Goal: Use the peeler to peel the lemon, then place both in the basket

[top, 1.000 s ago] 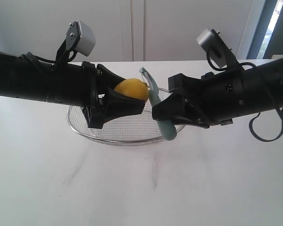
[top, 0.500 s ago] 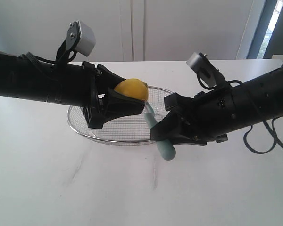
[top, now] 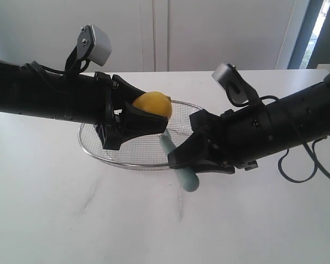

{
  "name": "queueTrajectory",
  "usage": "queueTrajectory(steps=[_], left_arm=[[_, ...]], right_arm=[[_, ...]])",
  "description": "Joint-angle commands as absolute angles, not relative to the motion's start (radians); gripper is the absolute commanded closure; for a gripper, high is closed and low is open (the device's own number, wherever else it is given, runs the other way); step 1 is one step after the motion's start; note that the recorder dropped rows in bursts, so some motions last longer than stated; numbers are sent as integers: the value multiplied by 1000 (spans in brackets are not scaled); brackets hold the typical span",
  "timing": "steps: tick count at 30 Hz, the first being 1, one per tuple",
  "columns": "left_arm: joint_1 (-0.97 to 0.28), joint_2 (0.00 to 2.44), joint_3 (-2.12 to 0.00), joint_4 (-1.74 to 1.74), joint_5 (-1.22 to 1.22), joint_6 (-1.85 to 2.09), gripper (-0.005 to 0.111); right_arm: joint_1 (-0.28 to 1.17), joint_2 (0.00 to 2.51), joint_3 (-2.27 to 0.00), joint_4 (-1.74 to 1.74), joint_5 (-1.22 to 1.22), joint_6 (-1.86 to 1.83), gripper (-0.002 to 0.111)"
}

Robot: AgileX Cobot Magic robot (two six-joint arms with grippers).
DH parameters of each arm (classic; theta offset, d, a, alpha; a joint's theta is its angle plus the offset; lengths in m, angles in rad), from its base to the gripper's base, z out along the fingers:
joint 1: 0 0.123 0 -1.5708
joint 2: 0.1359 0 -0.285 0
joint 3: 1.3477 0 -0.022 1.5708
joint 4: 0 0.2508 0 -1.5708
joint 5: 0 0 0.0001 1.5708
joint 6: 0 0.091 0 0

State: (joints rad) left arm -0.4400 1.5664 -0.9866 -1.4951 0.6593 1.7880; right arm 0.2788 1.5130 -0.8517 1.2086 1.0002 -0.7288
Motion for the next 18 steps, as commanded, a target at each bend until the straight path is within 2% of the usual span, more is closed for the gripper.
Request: queueTrajectory(steps=[1,18], left_arm=[[-441,1558,-991,-1523,678,1788,107],[-441,1558,-991,-1517,679,1784,107]], right_arm=[[279,1513,-846,1222,980,-729,108],[279,1441,-846,1255,904,-675,108]])
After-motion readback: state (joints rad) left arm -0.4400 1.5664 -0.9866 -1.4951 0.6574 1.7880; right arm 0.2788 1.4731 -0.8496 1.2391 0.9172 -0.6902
